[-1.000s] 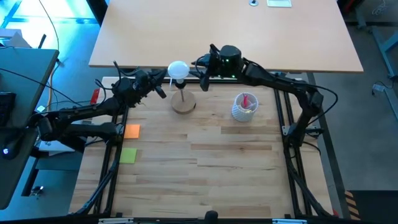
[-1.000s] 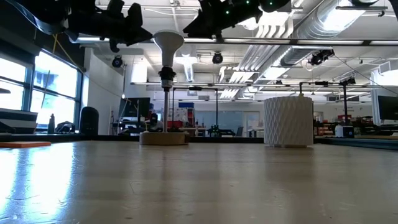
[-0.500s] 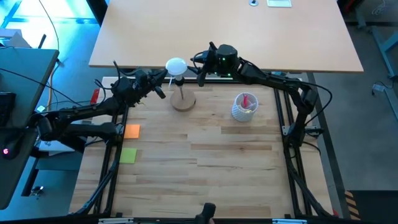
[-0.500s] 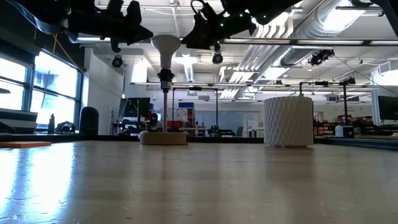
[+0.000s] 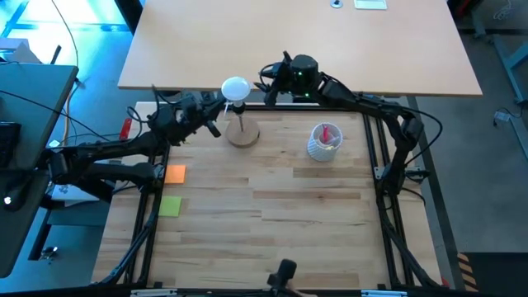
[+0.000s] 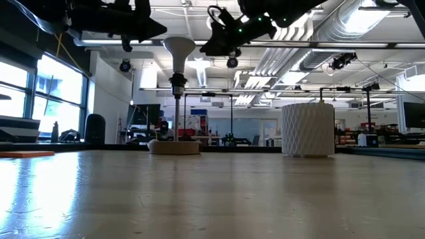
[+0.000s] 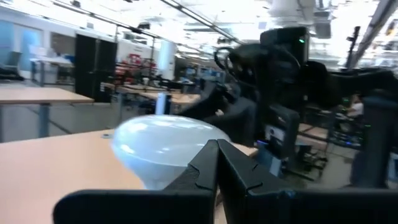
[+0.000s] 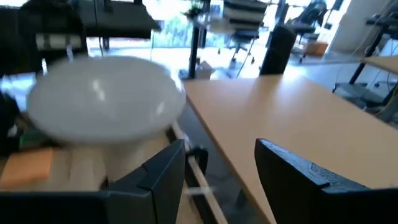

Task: Screw lightbulb
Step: Remove the lightbulb from the lamp

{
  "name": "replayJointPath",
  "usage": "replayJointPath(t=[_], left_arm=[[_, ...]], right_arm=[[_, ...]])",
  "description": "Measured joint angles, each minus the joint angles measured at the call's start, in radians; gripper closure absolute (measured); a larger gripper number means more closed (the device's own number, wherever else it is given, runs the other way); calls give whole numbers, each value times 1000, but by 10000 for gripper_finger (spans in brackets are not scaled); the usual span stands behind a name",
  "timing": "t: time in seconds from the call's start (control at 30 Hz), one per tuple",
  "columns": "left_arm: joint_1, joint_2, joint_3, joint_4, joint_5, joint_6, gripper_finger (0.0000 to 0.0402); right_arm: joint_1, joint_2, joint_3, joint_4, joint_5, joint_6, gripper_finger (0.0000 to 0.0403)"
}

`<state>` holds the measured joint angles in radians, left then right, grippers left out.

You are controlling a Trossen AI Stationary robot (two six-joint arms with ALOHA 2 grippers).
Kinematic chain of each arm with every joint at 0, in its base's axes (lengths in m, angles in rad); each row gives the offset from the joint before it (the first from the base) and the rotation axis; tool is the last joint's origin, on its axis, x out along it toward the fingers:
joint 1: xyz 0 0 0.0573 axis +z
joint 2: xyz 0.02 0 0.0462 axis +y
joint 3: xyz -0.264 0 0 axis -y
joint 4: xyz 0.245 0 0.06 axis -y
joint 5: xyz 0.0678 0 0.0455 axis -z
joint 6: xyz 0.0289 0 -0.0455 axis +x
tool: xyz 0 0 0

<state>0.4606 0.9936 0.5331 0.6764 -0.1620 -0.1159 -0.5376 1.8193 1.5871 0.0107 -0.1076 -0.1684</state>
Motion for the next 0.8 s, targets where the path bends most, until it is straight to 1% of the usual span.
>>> replayJointPath(t=[0.1, 0.17, 0.23, 0.3, 0.37, 0.43, 0.5, 0.6, 0.7, 0.8], left_arm=[[0, -11, 0, -13, -59, 23, 401], [0, -16, 0, -33, -117, 44, 401], [8, -16, 0, -48, -186, 70, 401], [25, -10, 0, -49, -222, 83, 401], [44, 1, 0, -48, -218, 69, 401], [59, 9, 0, -45, -191, 46, 402], [65, 16, 0, -42, -161, 34, 402], [67, 25, 0, -38, -142, 31, 401], [65, 27, 0, -17, -101, 18, 401], [53, 22, 0, -26, -96, 20, 401]], right_arm=[[-3, -3, 0, -106, -28, -61, 211], [-3, 3, 0, -187, -65, -107, 211], [-3, 19, 0, -213, -137, -129, 211], [5, 42, 0, -189, -202, -127, 211], [13, 61, 0, -142, -204, -118, 211], [21, 77, 0, -92, -182, -102, 211], [27, 90, 0, -52, -185, -92, 211], [33, 108, 0, -8, -186, -70, 211], [35, 115, 0, 2, -177, -57, 211], [28, 104, 0, -69, -79, -59, 211]])
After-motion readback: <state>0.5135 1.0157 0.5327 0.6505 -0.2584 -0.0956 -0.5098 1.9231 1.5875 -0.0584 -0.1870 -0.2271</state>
